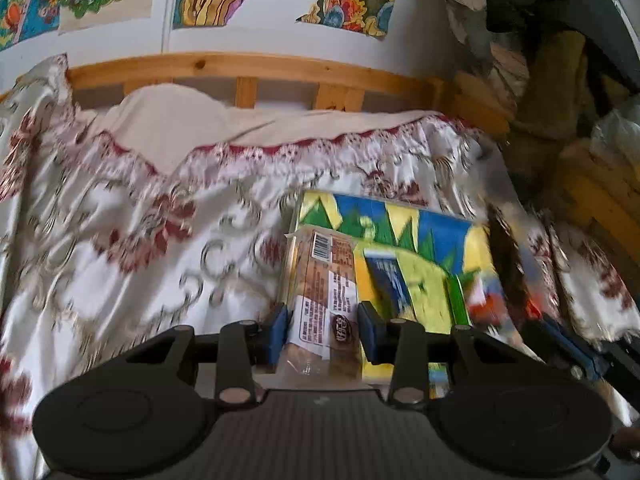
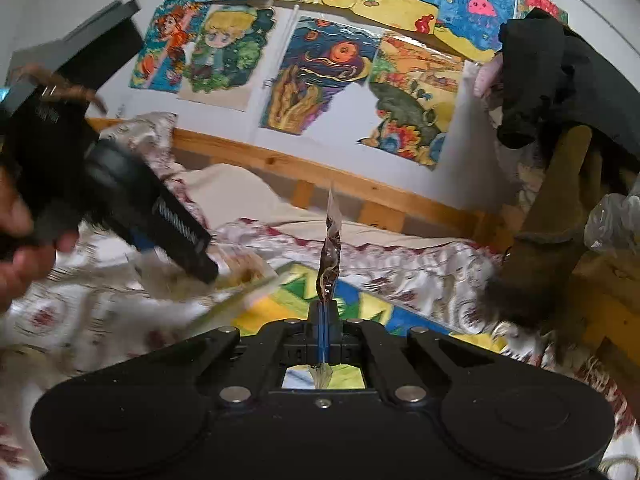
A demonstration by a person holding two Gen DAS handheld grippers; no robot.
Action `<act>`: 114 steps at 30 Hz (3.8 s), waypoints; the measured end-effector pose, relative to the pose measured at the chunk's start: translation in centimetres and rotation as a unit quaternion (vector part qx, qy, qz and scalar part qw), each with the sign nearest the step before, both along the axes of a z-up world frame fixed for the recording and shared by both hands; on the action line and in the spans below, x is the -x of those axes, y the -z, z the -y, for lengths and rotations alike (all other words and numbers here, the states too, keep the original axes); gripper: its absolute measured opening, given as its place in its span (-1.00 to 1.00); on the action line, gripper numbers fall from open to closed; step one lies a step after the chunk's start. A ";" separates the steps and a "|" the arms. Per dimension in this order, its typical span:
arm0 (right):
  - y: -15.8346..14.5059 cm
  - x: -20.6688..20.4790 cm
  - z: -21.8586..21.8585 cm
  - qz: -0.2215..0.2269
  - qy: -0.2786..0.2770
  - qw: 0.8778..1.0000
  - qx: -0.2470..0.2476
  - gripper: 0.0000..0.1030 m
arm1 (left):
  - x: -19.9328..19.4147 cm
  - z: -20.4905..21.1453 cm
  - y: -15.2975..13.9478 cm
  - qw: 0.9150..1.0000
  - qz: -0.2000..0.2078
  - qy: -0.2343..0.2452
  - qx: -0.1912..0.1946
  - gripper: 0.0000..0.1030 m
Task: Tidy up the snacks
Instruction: 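Carry the wafer bar and brown stick into the tray and open both tools, then move both tools back toward the gold foil bag and rice crisp bag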
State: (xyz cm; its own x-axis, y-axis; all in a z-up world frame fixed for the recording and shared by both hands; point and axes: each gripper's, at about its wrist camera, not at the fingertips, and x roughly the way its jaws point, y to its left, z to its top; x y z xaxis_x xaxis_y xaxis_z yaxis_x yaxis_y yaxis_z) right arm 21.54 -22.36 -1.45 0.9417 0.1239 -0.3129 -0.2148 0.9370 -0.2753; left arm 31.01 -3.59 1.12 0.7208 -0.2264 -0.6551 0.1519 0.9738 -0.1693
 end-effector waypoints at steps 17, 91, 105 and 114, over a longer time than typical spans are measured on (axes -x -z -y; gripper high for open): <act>7.5 -7.3 3.2 -0.095 0.034 0.995 -0.007 -1.00 | -7.3 5.7 7.1 0.999 -0.033 -0.002 -0.043 -0.20; -4.3 19.5 3.0 0.008 0.106 0.983 -0.152 0.99 | 23.4 -0.5 -5.1 0.993 0.080 -0.085 -0.028 0.99; -5.5 24.6 6.8 0.029 0.059 0.991 -0.115 0.99 | 26.7 4.0 -5.5 0.988 0.044 -0.149 -0.006 0.99; -0.7 19.9 7.8 -0.008 0.036 0.995 -0.098 0.99 | 21.6 7.4 -0.9 0.984 0.007 -0.178 0.024 0.99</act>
